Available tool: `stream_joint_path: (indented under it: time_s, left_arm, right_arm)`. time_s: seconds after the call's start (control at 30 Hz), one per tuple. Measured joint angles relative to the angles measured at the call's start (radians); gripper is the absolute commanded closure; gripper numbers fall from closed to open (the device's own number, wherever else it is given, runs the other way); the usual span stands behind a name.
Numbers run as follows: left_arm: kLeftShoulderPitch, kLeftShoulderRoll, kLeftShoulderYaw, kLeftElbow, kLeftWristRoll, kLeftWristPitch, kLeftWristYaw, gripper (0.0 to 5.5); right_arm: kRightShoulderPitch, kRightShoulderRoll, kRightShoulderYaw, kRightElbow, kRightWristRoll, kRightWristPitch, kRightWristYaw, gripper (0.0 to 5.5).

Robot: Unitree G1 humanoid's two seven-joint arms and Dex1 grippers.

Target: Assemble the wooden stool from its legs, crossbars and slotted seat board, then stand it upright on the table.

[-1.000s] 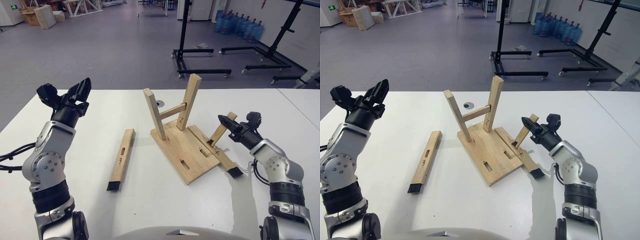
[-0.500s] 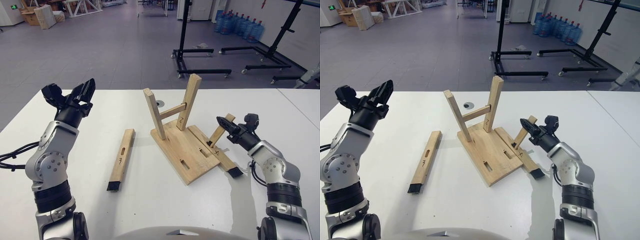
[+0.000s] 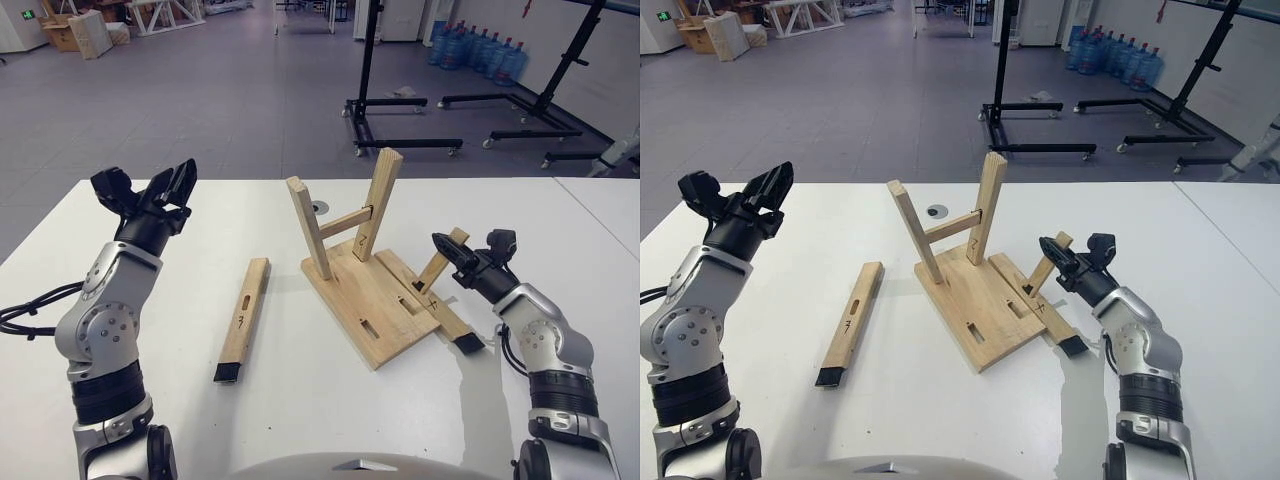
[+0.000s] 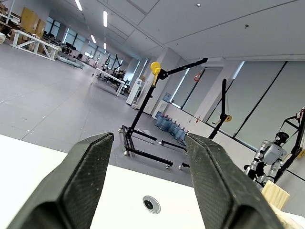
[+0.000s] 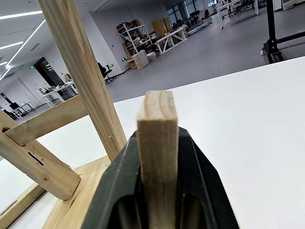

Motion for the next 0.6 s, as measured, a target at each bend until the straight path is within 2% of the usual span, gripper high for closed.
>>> stream_joint_path:
  time_s: [0.3,0.6]
  left_arm:
    - [0.000,0.000,-0.009,0.000,0.030,-0.003,-0.017,2.77]
    - [0.000,0.000,-0.013,0.000,0.041,-0.013,-0.020,2.77]
  right_arm:
    - [0.038,0.021,0.042,0.029,-0.057,-0.185,0.018,5.10]
    - [0.054,0.026,0.078,0.056,-0.095,-0.282,0.010,5.10]
